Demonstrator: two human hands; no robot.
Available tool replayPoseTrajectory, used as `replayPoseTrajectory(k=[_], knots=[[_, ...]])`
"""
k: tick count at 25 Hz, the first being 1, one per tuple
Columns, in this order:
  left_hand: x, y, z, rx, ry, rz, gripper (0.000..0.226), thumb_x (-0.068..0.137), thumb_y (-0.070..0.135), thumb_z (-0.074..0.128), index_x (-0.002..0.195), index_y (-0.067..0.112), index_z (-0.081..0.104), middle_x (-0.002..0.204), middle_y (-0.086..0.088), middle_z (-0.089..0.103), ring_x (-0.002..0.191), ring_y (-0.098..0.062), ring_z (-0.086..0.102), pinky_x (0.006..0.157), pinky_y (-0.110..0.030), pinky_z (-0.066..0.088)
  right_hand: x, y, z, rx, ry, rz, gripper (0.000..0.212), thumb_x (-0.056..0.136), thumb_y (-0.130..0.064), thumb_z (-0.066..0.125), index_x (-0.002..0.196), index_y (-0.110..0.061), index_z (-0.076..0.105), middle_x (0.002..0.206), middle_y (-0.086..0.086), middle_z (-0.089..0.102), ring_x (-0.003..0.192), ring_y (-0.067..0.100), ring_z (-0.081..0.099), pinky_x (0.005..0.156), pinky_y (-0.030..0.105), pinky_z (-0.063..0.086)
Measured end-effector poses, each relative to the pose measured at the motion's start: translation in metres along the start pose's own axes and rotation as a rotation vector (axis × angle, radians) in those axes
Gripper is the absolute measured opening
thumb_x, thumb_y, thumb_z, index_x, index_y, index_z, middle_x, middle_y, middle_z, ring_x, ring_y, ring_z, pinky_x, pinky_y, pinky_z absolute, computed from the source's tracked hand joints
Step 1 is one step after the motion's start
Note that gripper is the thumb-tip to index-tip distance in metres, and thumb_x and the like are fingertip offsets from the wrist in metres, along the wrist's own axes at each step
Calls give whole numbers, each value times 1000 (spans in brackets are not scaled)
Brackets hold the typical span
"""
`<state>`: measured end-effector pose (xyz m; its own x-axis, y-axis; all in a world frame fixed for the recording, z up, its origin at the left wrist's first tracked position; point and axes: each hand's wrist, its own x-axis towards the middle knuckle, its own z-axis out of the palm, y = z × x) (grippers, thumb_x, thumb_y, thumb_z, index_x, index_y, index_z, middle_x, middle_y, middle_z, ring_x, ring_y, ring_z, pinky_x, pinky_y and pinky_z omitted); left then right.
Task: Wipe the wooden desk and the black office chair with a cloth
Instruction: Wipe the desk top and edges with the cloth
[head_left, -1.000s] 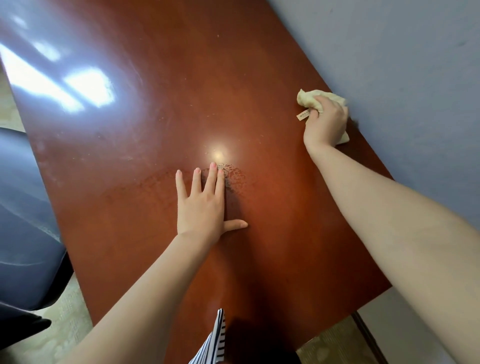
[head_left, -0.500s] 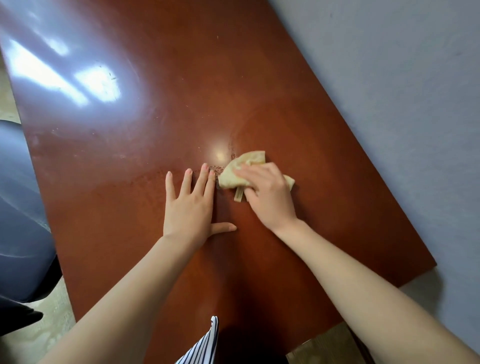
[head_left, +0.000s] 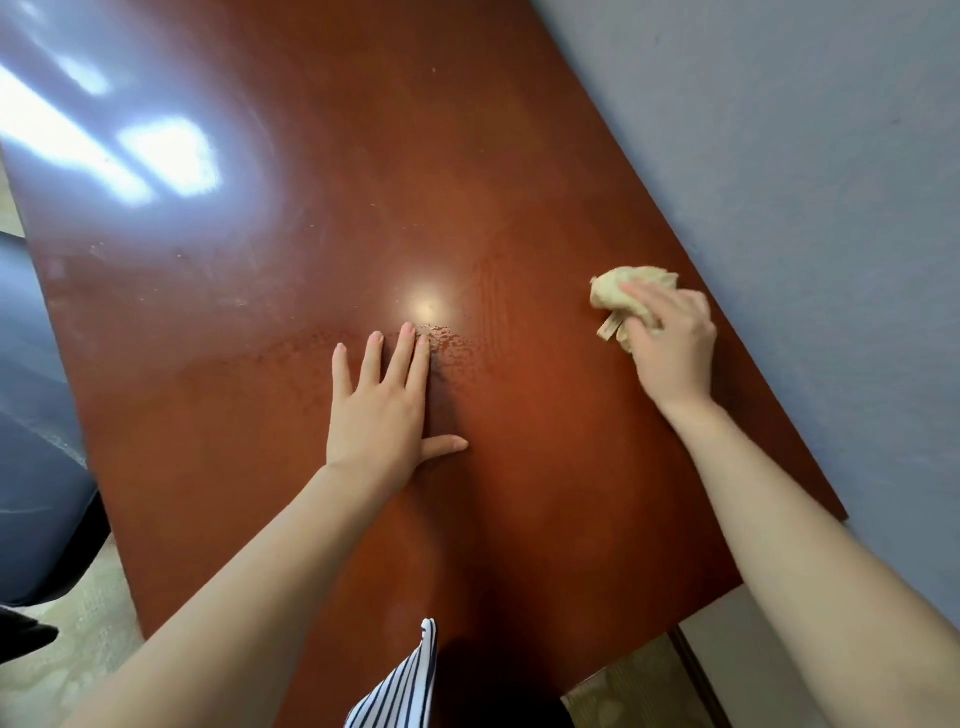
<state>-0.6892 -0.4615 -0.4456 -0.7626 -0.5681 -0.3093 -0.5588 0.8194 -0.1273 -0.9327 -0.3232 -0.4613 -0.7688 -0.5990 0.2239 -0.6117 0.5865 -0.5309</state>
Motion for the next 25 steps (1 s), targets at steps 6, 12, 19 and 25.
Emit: replayPoseTrajectory(k=[6,12,19,25], knots=[[-44,-39,16,-85,106,-10,101,73,74,34,151,11,18,158,-13,11,145,-34,12,113,-56,6,63,-37,41,-124,22,155,30,87,-6,52,114,-11,64,123,4,60,120,24,46,100,19,23],[-77,-94,38,-168,62,-298,105,69,75,44,149,7,26,156,-18,16,143,-38,18,109,-62,9,49,-119,91,-68,-116,-4,42,83,0,42,119,-10,61,122,7,61,117,27,45,99,23,25],[-96,-115,55,-226,-32,-518,115,67,80,46,152,14,7,160,-9,-1,146,-29,3,112,-58,2,-59,-193,109,149,-373,-353,47,80,9,45,122,-3,60,126,13,60,113,34,48,101,34,32],[-95,-117,53,-242,-43,-535,118,65,82,44,152,15,4,160,-8,0,146,-27,4,112,-58,4,-121,-156,68,161,-520,-661,46,75,5,59,119,-9,64,121,6,64,104,29,57,93,43,46]])
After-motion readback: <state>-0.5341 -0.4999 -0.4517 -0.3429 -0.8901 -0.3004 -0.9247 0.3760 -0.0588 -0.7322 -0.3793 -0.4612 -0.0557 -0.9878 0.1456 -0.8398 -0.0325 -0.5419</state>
